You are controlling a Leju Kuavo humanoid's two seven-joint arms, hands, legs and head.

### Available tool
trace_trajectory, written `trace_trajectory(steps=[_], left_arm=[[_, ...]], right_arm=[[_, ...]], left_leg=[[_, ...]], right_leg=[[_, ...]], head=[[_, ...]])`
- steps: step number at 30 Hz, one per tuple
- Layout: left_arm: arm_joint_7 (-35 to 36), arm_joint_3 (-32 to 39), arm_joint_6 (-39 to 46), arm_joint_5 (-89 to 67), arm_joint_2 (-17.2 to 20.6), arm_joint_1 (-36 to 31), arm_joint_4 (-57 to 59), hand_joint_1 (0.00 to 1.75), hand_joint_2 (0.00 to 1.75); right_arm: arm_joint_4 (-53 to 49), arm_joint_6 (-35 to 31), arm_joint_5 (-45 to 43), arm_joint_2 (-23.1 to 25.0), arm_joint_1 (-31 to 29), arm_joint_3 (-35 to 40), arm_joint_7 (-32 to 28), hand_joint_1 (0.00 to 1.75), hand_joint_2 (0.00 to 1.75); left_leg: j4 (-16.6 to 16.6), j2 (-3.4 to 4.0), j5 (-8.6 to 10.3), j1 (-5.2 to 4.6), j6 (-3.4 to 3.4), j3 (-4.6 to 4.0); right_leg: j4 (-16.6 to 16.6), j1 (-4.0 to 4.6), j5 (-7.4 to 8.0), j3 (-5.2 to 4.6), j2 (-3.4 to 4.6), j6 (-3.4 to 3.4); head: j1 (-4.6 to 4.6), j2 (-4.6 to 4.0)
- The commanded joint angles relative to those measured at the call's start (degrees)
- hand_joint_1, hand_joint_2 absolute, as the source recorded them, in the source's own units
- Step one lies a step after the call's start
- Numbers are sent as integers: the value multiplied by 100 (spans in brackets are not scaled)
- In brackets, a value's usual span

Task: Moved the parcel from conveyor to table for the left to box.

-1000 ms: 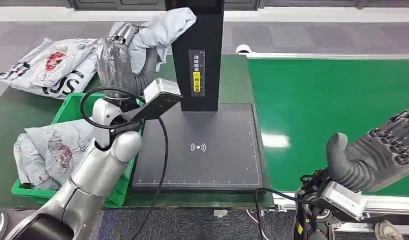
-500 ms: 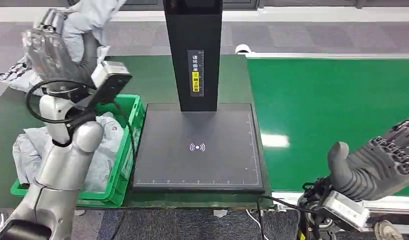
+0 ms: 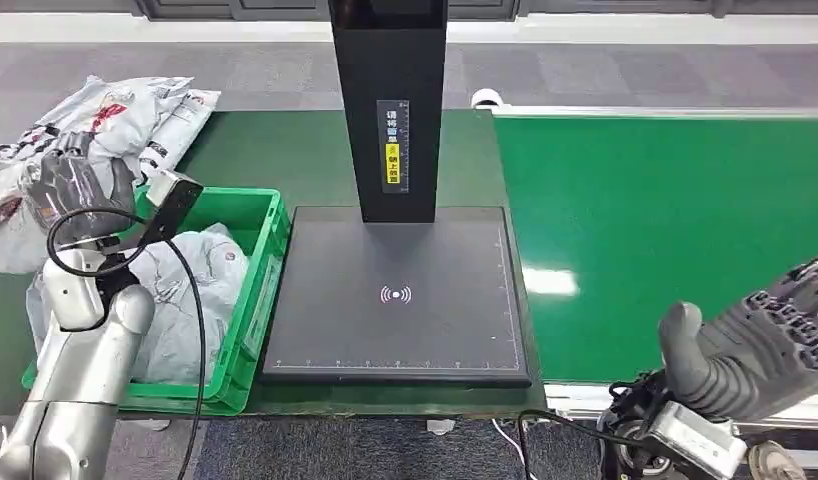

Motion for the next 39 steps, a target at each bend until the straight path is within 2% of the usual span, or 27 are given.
trace_trajectory(steps=[1, 5, 9, 10, 12, 13, 14, 15, 16, 17, 18, 24, 28, 31, 39], left_arm=[[-188, -3, -402, 50, -292, -120, 1009, 175, 175], [-382, -291, -391, 259, -577, -91, 1581, 175, 175], [-413, -410, -422, 279, -640, -87, 1760, 169, 175], [-448, -434, -423, 331, -655, -109, 1816, 175, 175], [-541, -502, -468, 483, -745, -147, 1980, 175, 175], [-511, -520, -454, 467, -790, -140, 2018, 168, 175], [-552, -568, -463, 486, -806, -185, 2119, 175, 175], [-530, -626, -487, 458, -882, -213, 2210, 166, 175], [-565, -647, -404, 531, -932, -266, 2350, 154, 175], [-580, -682, -371, 509, -948, -254, 2384, 24, 175], [-565, -722, -301, 468, -960, -271, 2462, 0, 175], [-513, -804, -337, 453, -1040, -305, 2748, 0, 175], [-925, -723, -427, 1131, -1148, -296, 2796, 0, 175], [-1376, -716, -586, 1881, -1267, -79, 2182, 0, 175], [-1540, -794, -756, 2479, -1349, 174, 1355, 0, 175]], right_arm=[[299, 15, -66, -125, -177, -36, 13, 0, 175], [370, 15, -56, -153, -279, -42, 13, 0, 175], [417, 15, -70, -167, -368, -68, 13, 0, 175], [424, 15, -72, -171, -379, -74, 13, 0, 175], [430, 15, -91, -195, -396, -78, 13, 0, 175], [439, 15, -100, -202, -405, -77, 13, 0, 175], [446, 15, -99, -201, -420, -86, 13, 0, 175], [474, 15, -116, -204, -448, -83, 13, 0, 175], [485, 15, -97, -186, -467, -89, 13, 0, 175], [505, 15, -93, -183, -468, -84, 13, 0, 175], [511, 15, -88, -178, -474, -83, 13, 0, 175], [559, 15, -82, -178, -496, -77, 13, 0, 175], [560, 15, -86, -213, -472, -91, 13, 0, 175], [562, 15, -103, -228, -439, -115, 13, 0, 175], [563, 15, -94, -232, -394, -129, 13, 0, 175]], left_leg=[[-17, -5, 3, 3, 3, 24], [-22, -15, 8, 0, 5, 26], [-15, -10, 4, -2, 5, 20], [-7, -8, 1, -1, 4, 14], [-15, -11, 4, 1, 5, 20], [-8, -11, 2, -4, 3, 14], [-14, -12, 3, -1, 4, 21], [-7, -14, 3, -1, 3, 13], [-11, -18, 5, 0, 4, 15], [-5, -16, 2, 1, 3, 12], [-11, -18, 4, -2, 4, 17], [-12, -10, 4, 1, 5, 17], [-11, -12, 4, 1, 4, 15], [-2, -5, -1, 2, 2, 8], [-6, -10, 0, 2, 5, 10]], right_leg=[[-20, 5, 0, 28, -13, -2], [-24, 2, 3, 31, -23, 0], [-16, 0, 1, 23, -19, -1], [-10, 1, 1, 17, -14, -1], [-20, 3, 3, 26, -21, -2], [-9, -2, 1, 17, -18, -2], [-17, 1, 2, 24, -21, -3], [-10, 1, 2, 17, -21, -2], [-16, 2, 2, 21, -26, -3], [-11, 4, 1, 18, -23, -2], [-16, 1, 2, 23, -26, -2], [-18, 4, 5, 22, -20, -3], [-15, 3, 4, 19, -23, -4], [-8, 4, 3, 10, -12, -4], [-15, 5, 4, 16, -18, -3]], head=[[0, -2], [0, -2], [0, 0], [0, -2], [0, 0], [0, 0], [0, -2], [0, 0], [2, 0], [0, 0], [0, -2], [0, 0], [0, 0], [0, 0], [0, 0]])
